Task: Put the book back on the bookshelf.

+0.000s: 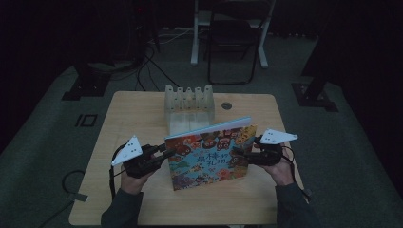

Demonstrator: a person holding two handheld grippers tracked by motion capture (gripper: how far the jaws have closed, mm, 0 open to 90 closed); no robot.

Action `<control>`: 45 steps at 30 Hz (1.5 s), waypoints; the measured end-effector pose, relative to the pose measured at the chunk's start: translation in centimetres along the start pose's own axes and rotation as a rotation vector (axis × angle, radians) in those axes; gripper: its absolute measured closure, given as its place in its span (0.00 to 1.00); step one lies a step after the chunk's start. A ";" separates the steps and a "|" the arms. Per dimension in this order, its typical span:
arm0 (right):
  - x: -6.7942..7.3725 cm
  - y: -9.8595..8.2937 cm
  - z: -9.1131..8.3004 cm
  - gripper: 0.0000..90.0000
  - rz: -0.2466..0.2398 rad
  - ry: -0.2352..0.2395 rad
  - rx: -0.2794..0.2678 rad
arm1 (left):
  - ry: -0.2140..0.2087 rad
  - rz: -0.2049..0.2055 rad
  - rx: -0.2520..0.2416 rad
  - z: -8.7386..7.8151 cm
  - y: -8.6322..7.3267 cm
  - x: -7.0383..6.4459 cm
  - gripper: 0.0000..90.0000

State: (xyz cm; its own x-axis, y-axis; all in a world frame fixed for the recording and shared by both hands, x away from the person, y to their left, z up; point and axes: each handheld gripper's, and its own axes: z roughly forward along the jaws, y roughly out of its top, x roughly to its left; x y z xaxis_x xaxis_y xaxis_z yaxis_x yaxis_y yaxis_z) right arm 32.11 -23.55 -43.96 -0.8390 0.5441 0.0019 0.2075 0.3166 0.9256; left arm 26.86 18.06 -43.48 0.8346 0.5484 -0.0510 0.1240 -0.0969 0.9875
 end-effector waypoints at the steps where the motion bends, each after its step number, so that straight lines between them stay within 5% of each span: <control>1: 0.1 0.0 0.0 0.48 -0.005 0.000 0.000 | -0.004 0.001 0.001 -0.1 -0.2 -0.1 0.80; 20: 1.2 -0.5 -1.6 0.48 -0.064 0.018 0.008 | -0.057 0.027 -0.026 -0.3 -1.0 -1.1 0.74; 35: -0.1 -2.1 -4.0 0.48 -0.007 -0.019 -0.016 | -0.108 0.054 0.005 0.9 -1.5 -1.9 0.76; 45: -0.1 -2.5 -4.1 0.50 -0.020 -0.028 0.005 | -0.142 0.050 0.034 1.8 -1.7 -2.4 0.75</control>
State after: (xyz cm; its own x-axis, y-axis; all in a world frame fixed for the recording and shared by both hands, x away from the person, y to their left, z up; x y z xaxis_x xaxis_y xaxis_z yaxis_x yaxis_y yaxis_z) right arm 29.59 -27.58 -44.69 -0.8285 0.5594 -0.0270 0.1936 0.3313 0.9235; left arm 25.62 15.43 -45.34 0.9075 0.4193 -0.0253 0.0969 -0.1503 0.9839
